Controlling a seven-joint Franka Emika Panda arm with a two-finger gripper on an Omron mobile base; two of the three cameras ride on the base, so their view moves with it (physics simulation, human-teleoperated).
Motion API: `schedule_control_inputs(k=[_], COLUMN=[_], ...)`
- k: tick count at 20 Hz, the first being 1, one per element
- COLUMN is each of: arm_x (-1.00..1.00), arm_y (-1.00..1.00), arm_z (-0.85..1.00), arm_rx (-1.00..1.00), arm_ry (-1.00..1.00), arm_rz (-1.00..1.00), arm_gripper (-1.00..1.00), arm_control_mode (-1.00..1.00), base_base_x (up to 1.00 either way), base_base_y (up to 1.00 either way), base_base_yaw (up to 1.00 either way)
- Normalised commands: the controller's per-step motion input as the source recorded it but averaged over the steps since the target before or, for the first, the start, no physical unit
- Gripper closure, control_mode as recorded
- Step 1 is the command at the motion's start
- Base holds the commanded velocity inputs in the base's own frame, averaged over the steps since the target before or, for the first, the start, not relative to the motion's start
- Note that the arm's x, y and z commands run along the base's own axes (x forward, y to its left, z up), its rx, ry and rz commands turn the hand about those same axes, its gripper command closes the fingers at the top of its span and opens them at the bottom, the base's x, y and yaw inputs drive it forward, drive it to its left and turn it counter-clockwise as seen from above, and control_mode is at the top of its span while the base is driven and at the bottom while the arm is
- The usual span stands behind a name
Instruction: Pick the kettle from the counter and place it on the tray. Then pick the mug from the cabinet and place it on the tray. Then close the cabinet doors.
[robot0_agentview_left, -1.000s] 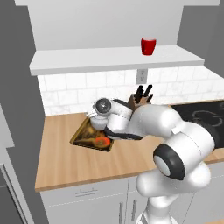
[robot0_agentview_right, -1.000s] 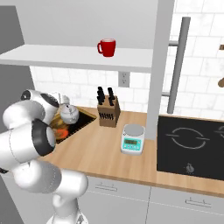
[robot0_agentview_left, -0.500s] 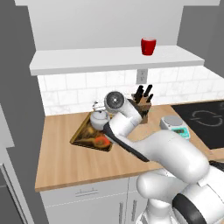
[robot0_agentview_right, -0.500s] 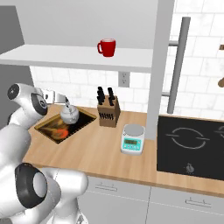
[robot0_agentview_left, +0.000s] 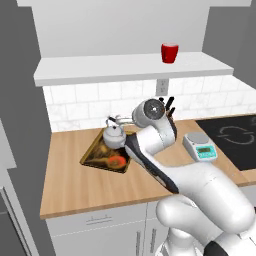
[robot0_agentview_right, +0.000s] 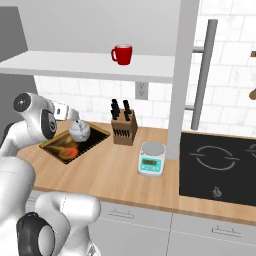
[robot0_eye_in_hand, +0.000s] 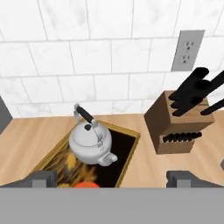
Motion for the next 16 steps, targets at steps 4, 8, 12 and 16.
schedule_control_inputs(k=[4,8,12,16], arm_x=[-0.51,-0.37,-0.04,0.00], arm_y=[-0.10,-0.26,-0.44,-0.35], arm_z=[0.67,0.88,0.79,0.69], arm_rx=[0.00,-0.02,-0.03,0.00], arm_ry=[0.01,0.08,0.16,0.02], arm_rz=[-0.03,-0.19,-0.24,-0.18], arm_gripper=[-1.00,-1.00,-1.00,-1.00], arm_control_mode=[-1.00,-1.00,-1.00,-1.00], base_base_x=[0.00,0.00,0.00,0.00], base_base_y=[0.00,0.00,0.00,0.00], base_base_yaw=[0.00,0.00,0.00,0.00])
